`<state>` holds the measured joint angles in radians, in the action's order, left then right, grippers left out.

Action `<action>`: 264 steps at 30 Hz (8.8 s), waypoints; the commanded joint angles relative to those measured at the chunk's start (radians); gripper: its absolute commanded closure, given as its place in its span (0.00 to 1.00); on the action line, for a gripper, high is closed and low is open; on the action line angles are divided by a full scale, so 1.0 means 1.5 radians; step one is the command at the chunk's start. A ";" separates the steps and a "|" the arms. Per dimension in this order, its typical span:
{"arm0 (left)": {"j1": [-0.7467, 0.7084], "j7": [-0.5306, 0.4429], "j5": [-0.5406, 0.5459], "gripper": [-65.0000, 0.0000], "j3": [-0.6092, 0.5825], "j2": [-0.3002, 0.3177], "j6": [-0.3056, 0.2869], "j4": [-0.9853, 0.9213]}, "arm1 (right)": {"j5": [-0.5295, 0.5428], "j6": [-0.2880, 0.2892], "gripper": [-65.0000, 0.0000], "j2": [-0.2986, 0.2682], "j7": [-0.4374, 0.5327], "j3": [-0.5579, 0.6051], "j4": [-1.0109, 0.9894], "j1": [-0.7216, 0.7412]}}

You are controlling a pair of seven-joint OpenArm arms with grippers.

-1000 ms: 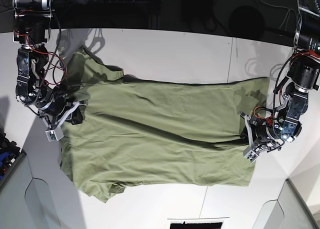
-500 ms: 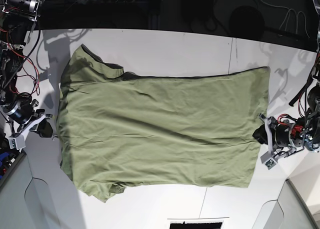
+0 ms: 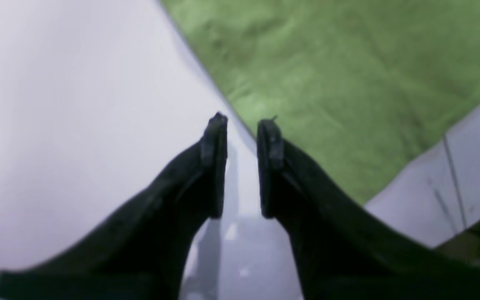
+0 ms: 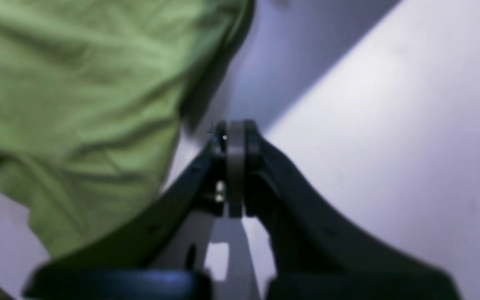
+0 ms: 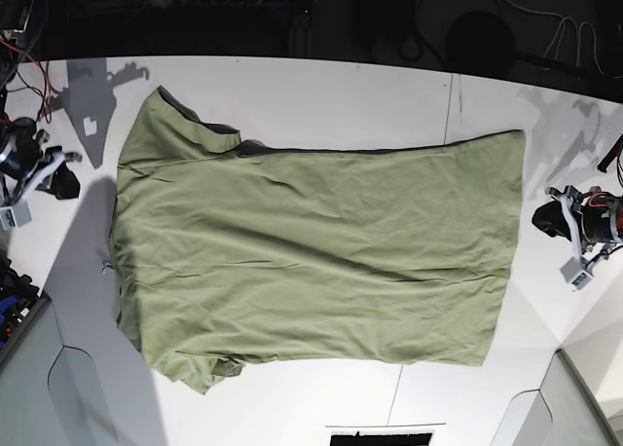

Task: Layout the t-shirt on the table in an organized manner, then fold the t-shirt properly
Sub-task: 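Release the shirt and withdraw both grippers to its sides, then move both grippers to the collar-side corners and grasp them, then lift the corners and fold that edge over the shirt body, release, then grasp the folded edge with both grippers and fold it over again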

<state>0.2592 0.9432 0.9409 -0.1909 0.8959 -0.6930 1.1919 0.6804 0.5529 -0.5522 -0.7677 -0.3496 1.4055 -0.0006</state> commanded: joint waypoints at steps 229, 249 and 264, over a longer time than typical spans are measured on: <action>-0.213 -0.105 0.060 0.37 0.361 -0.200 -0.003 -0.019 | 0.023 0.008 0.45 0.274 -0.010 -0.162 0.051 -0.048; -0.233 -0.085 0.014 1.00 0.284 -0.191 -0.003 -0.004 | 0.025 0.008 1.00 0.274 -0.029 -0.158 0.057 -0.050; -0.408 -0.066 0.049 1.00 0.333 -0.165 -0.003 0.166 | 0.076 0.018 1.00 0.244 -0.066 -0.198 0.182 -0.211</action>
<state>-0.3573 0.8421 1.0115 0.3008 0.6289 -0.6960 1.4288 0.7765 0.5728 -0.1715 -0.8837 -0.6411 1.6588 -0.3191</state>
